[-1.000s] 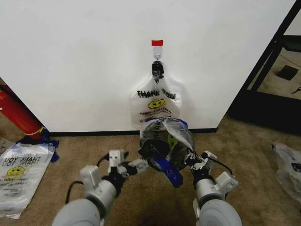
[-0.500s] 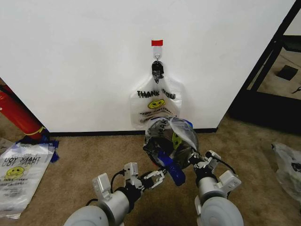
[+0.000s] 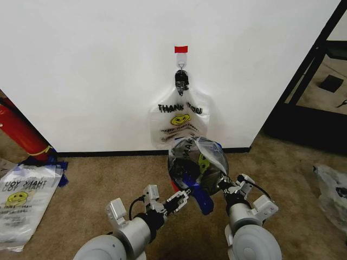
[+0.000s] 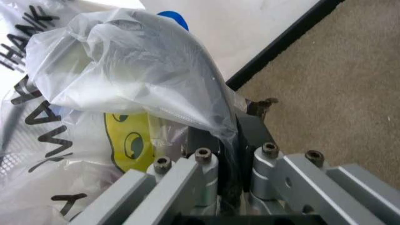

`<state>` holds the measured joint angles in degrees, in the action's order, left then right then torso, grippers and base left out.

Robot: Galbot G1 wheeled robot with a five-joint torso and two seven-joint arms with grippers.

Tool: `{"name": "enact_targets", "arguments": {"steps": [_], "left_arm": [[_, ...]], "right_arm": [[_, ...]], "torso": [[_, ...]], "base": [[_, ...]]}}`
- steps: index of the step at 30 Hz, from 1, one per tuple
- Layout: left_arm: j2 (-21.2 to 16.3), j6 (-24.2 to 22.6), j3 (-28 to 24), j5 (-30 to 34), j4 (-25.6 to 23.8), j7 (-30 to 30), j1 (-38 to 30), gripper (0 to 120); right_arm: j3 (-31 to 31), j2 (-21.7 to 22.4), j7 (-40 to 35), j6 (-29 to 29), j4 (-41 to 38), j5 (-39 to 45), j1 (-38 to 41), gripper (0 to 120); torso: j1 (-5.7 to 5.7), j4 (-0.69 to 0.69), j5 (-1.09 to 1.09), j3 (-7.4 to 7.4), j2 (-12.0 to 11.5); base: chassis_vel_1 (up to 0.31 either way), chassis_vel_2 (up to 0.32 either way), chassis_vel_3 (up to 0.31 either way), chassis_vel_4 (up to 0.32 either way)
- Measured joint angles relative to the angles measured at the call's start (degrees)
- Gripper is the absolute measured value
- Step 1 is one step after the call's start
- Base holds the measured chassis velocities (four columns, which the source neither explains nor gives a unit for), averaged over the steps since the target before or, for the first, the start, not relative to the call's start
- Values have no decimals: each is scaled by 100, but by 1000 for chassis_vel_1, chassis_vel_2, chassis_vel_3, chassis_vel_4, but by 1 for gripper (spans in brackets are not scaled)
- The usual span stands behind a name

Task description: Pick up the garbage bag from the wall and place it over the trash bin.

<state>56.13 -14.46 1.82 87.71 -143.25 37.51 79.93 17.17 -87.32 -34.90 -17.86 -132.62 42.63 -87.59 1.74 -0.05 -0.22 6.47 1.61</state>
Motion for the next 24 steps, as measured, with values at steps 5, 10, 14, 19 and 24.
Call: {"name": "enact_targets", "arguments": {"steps": [5, 10, 14, 19, 24], "left_arm": [[101, 22, -110, -116, 0, -6, -37, 43], [95, 6, -172, -127, 1, -59, -89, 32], [91, -10, -234, -157, 0, -83, -110, 30], [92, -83, -360, -295, 1, -160, -96, 24], [135, -38, -396, -386, 1, -224, -111, 14]], "right_arm": [[-26, -23, 3, -15, -48, -52, -65, 2], [-22, -13, 7, -16, -69, -60, -93, 2], [-61, -50, 10, -25, -104, -72, -103, 2], [-105, -82, 15, -26, -120, -98, -139, 2], [-101, -81, 20, -26, -144, -105, -168, 2]], "torso": [[0, 0, -1, 0, 0], [0, 0, 0, 0, 0], [0, 0, 0, 0, 0], [0, 0, 0, 0, 0], [0, 0, 0, 0, 0]], "base": [[0, 0, 0, 0], [0, 0, 0, 0], [0, 0, 0, 0], [0, 0, 0, 0], [0, 0, 0, 0]]}}
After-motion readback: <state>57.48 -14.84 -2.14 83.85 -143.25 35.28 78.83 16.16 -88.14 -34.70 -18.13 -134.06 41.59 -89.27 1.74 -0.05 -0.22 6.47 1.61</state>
